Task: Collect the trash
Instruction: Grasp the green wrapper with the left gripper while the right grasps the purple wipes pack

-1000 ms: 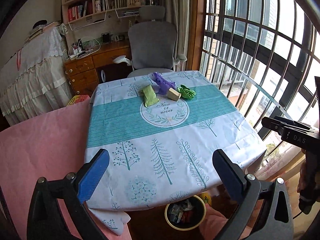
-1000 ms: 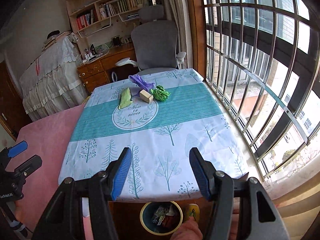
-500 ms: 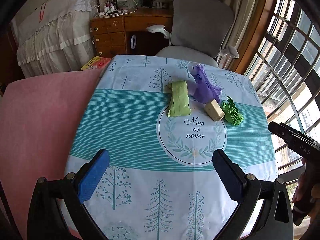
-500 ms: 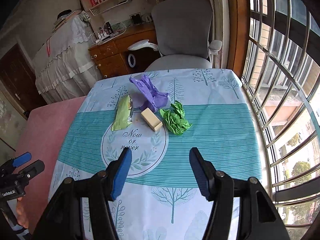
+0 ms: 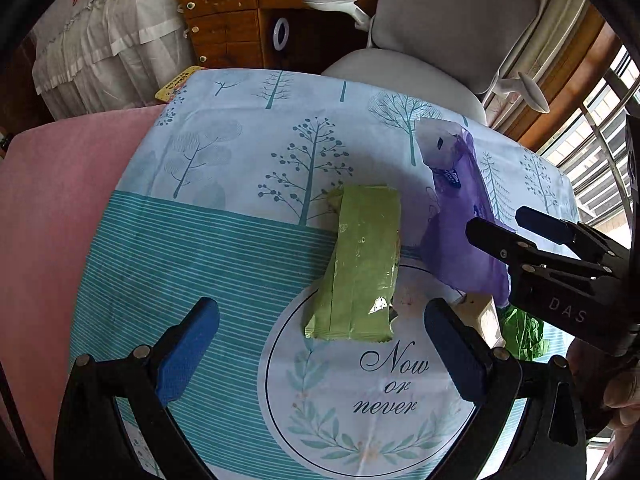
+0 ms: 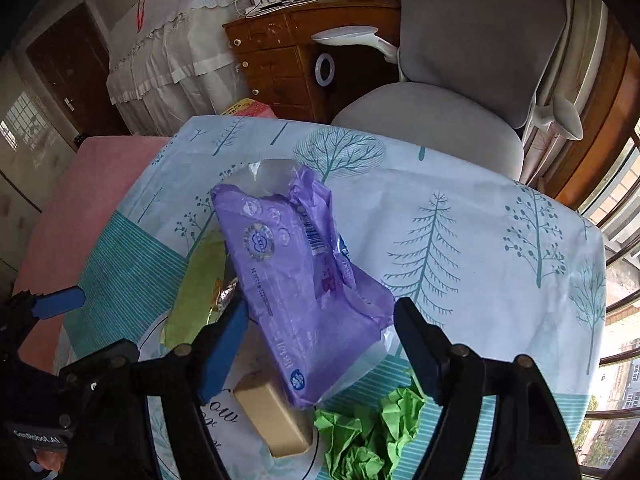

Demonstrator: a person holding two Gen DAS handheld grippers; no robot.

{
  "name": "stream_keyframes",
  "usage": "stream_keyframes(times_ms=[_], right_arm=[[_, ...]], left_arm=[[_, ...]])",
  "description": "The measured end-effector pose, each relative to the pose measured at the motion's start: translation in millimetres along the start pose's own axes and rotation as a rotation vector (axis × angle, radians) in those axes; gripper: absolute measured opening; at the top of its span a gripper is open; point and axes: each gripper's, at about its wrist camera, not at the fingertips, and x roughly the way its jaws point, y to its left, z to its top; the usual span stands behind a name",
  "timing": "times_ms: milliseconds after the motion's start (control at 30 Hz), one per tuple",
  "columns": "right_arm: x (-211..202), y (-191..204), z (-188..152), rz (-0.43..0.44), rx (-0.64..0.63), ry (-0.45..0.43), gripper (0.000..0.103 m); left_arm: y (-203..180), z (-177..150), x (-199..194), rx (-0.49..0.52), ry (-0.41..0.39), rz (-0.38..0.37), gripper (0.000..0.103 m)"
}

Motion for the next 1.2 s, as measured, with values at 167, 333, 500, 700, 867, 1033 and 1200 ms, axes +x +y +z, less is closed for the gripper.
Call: stream_keyframes(times_ms=[167,333,500,700,867,1033,1200], right_arm=[[28.1,-11.2,11.8,0.039,0.027,0.042,0.075],[36.3,-16.1,1.8,0.03,0.019,0.067,0.037],[29.8,-26.4,-6.6,0.04,0.068,0.04,0.02],[13.1,-29.5,-10.7,0.022,0.106,-0.028,0.011],[-14.4,-27.3,-15.3,0.011,0.142,-0.098,0.011],[-55.2,-20.4,-24.8,0.013,0.184,-0.179,0.01],[-108.4,-2.1,-47.7,0.038,0.246,-0.262,0.01]], left_arm=[[-6.3,16.3,23.4,-0.032,0.028,-0.017,0.102],[-15.0,24.4,47.9,-0.04,0.067,-0.038,0.102],[-21.1,27.4,71.2,-0.035,0.111,-0.048,0.093],[-37.5,22.8,78.5,0.068,0.105,0.043,0.06],[-36.2,18.6,65.2,0.058,0.096,0.009,0.023],[-32.6,4.2,24.9,0.082,0.019,-0.013,0.02],[-21.6,-21.8,-33.8,0.106,-0.051,-0.077,0.019]])
